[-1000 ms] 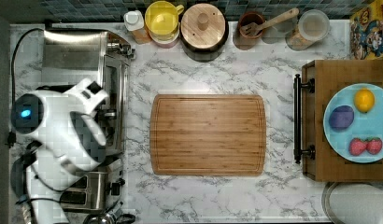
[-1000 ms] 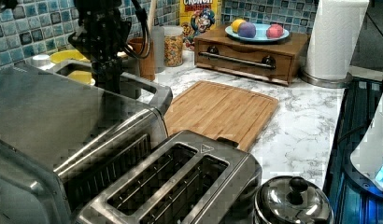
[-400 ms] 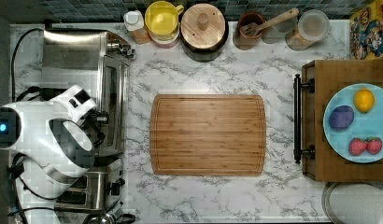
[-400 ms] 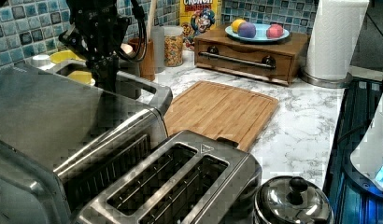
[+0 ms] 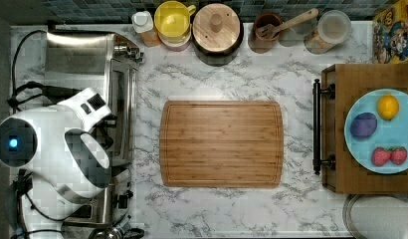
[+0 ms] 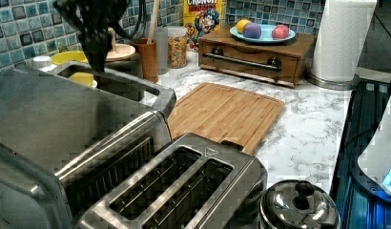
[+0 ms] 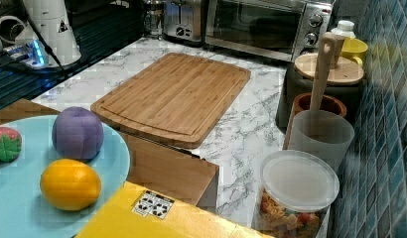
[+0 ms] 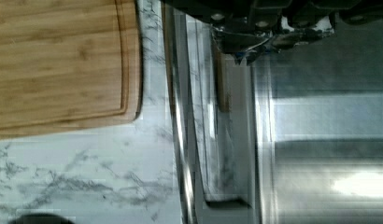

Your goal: Close the oven.

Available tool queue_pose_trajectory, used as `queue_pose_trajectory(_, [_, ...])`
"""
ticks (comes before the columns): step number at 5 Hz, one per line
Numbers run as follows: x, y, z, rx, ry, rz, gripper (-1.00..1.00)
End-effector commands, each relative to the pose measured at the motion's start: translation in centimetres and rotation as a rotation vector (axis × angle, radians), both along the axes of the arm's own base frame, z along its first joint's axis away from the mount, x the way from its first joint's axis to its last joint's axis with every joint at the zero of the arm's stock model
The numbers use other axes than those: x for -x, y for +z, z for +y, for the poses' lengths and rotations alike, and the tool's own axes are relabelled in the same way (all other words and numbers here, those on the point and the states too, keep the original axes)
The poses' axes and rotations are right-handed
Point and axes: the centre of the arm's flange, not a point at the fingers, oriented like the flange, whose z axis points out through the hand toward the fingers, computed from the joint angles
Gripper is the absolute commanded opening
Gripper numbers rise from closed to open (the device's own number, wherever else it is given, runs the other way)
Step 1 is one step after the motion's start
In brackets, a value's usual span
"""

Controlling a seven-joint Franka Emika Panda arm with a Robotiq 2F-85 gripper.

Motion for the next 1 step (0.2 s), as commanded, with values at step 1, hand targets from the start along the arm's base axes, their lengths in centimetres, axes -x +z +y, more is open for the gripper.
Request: queue_pose_trajectory(1, [3.14,9.69,3.16,-0.077,0.103,-0.145,-1.00])
